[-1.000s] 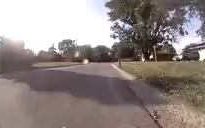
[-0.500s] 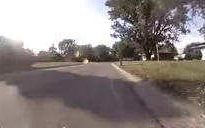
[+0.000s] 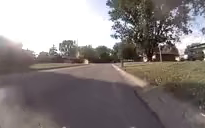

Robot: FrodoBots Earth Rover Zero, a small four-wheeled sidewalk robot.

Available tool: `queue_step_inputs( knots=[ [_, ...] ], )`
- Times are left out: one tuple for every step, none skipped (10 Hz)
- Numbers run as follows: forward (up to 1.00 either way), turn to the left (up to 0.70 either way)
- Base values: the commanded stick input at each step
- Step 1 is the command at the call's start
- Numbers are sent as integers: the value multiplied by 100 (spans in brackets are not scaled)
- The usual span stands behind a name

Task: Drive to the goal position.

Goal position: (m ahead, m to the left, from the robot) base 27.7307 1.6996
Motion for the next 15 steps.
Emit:
queue_step_inputs(
  knots=[
    [85,-15],
    [85,0],
    [85,0],
    [85,0],
    [85,0],
    [85,0],
    [85,0],
    [85,0],
    [85,0],
    [85,0],
    [85,0],
    [85,0],
    [85,0],
    [85,0],
    [85,0]
  ],
)
